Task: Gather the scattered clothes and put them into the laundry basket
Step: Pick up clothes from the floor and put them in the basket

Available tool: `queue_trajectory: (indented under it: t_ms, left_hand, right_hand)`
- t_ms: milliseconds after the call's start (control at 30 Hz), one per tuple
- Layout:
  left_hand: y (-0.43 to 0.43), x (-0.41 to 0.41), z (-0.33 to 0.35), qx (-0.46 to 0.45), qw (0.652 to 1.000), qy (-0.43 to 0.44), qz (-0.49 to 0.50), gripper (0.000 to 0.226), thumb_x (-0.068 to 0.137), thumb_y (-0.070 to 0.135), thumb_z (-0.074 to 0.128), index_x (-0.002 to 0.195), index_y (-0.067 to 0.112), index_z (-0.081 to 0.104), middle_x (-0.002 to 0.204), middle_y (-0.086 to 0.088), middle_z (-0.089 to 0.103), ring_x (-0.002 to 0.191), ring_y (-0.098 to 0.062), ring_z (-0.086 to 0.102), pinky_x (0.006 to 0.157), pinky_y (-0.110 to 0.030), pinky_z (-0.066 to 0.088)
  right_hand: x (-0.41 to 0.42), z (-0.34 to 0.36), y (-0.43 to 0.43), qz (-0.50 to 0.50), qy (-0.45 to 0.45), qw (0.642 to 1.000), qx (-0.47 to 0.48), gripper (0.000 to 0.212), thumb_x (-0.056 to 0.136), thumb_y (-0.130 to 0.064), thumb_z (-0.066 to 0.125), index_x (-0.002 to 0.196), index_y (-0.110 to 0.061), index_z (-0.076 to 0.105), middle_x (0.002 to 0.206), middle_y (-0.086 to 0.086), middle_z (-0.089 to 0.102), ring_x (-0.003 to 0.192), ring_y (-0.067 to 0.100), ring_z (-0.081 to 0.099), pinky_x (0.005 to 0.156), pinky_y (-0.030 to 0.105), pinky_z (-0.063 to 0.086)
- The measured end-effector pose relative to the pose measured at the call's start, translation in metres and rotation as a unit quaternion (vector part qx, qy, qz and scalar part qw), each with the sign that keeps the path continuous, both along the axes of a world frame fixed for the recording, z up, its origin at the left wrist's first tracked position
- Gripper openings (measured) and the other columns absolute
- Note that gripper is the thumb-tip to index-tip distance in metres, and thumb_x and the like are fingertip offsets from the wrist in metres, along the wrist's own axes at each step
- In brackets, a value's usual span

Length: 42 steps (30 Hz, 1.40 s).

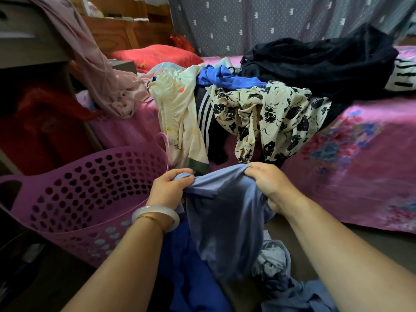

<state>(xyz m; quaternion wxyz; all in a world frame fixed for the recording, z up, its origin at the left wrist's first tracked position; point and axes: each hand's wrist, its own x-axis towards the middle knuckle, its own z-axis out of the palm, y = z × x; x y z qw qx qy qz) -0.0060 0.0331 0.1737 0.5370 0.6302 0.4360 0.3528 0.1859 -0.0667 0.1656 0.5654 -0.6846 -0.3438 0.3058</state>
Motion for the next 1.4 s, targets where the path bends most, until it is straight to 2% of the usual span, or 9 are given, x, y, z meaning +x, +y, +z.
queue_trajectory:
  t_ms: [133, 233, 300, 400, 533, 667, 867, 1100, 1400]
  left_hand:
    - [-0.004, 0.007, -0.007, 0.043, 0.993, 0.107, -0.011, 0.020, 0.091, 0.021, 0.060, 0.081, 0.009, 0.073, 0.076, -0.003, 0.065, 0.072, -0.014, 0.056, 0.065, -0.024, 0.044]
    - [-0.009, 0.012, -0.006, 0.040, 0.992, 0.115, -0.020, 0.029, 0.092, 0.028, 0.056, 0.070, 0.015, 0.070, 0.072, -0.002, 0.067, 0.072, -0.020, 0.059, 0.075, -0.036, 0.048]
    - [-0.017, 0.015, -0.002, 0.028, 0.992, 0.060, -0.108, 0.019, 0.089, 0.035, 0.062, 0.094, 0.018, 0.068, 0.094, -0.004, 0.072, 0.090, -0.021, 0.067, 0.086, -0.042, 0.051]
    - [-0.036, 0.028, 0.003, 0.010, 0.969, 0.035, -0.246, 0.047, 0.079, 0.030, 0.076, 0.119, 0.018, 0.056, 0.107, -0.009, 0.070, 0.098, -0.022, 0.069, 0.084, -0.038, 0.057]
    - [-0.040, 0.038, 0.005, 0.136, 0.979, 0.049, -0.142, 0.019, 0.078, 0.009, 0.074, 0.095, 0.002, 0.069, 0.083, -0.008, 0.069, 0.077, -0.016, 0.063, 0.070, -0.029, 0.052]
    - [-0.028, 0.030, 0.004, 0.158, 0.984, 0.028, -0.071, 0.011, 0.083, 0.002, 0.062, 0.081, -0.007, 0.068, 0.070, -0.014, 0.057, 0.068, -0.015, 0.048, 0.060, -0.028, 0.037]
    - [-0.011, 0.012, 0.002, 0.176, 0.983, 0.046, 0.010, 0.018, 0.088, 0.008, 0.055, 0.079, 0.001, 0.069, 0.067, -0.023, 0.057, 0.062, -0.016, 0.046, 0.058, -0.031, 0.038]
    - [0.001, 0.000, -0.011, 0.201, 0.957, 0.208, -0.003, 0.026, 0.088, 0.010, 0.054, 0.063, 0.012, 0.062, 0.055, 0.000, 0.050, 0.054, -0.015, 0.043, 0.054, -0.026, 0.037]
    - [-0.005, 0.017, -0.008, 0.083, 0.963, 0.258, 0.011, 0.030, 0.092, 0.015, 0.049, 0.062, 0.015, 0.047, 0.067, -0.006, 0.048, 0.080, -0.022, 0.046, 0.073, -0.029, 0.040]
  right_hand:
    - [-0.003, 0.005, -0.002, 0.008, -0.040, 0.999, 0.013, 0.034, 0.091, -0.022, 0.055, 0.097, 0.012, 0.058, 0.097, 0.037, 0.061, 0.074, 0.020, 0.051, 0.068, 0.034, 0.040]
    - [-0.006, 0.011, -0.001, 0.019, -0.002, 1.000, 0.009, 0.034, 0.094, -0.022, 0.054, 0.099, 0.011, 0.061, 0.083, 0.020, 0.062, 0.076, 0.021, 0.052, 0.070, 0.035, 0.041]
    - [-0.009, 0.014, 0.000, 0.058, 0.001, 0.998, 0.007, 0.042, 0.090, -0.028, 0.056, 0.099, 0.013, 0.058, 0.081, 0.018, 0.059, 0.078, 0.022, 0.052, 0.072, 0.038, 0.043]
    - [-0.017, 0.019, -0.001, 0.109, -0.039, 0.993, 0.007, 0.035, 0.090, -0.025, 0.056, 0.093, 0.008, 0.065, 0.089, 0.033, 0.065, 0.076, 0.024, 0.057, 0.073, 0.042, 0.048]
    - [-0.016, 0.027, -0.006, 0.157, -0.131, 0.978, 0.028, 0.022, 0.087, -0.020, 0.069, 0.087, 0.001, 0.071, 0.076, 0.014, 0.065, 0.071, 0.015, 0.053, 0.066, 0.029, 0.042]
    - [0.000, 0.015, -0.016, 0.191, -0.283, 0.935, -0.100, 0.024, 0.069, -0.031, 0.082, 0.075, -0.013, 0.065, 0.069, 0.001, 0.062, 0.065, 0.011, 0.054, 0.059, 0.028, 0.043]
    - [0.024, 0.002, -0.021, 0.018, -0.404, 0.880, -0.251, 0.013, 0.074, -0.010, 0.055, 0.076, -0.020, 0.063, 0.079, 0.003, 0.063, 0.077, 0.027, 0.061, 0.060, 0.032, 0.045]
    - [0.031, 0.019, -0.025, 0.031, -0.159, 0.978, -0.132, 0.014, 0.071, 0.001, 0.074, 0.074, -0.013, 0.070, 0.065, 0.003, 0.060, 0.060, 0.012, 0.051, 0.052, 0.021, 0.040]
    - [0.009, 0.018, -0.014, 0.054, 0.116, 0.977, -0.171, 0.026, 0.084, -0.022, 0.071, 0.095, 0.001, 0.069, 0.093, 0.021, 0.071, 0.083, 0.032, 0.067, 0.086, 0.043, 0.053]
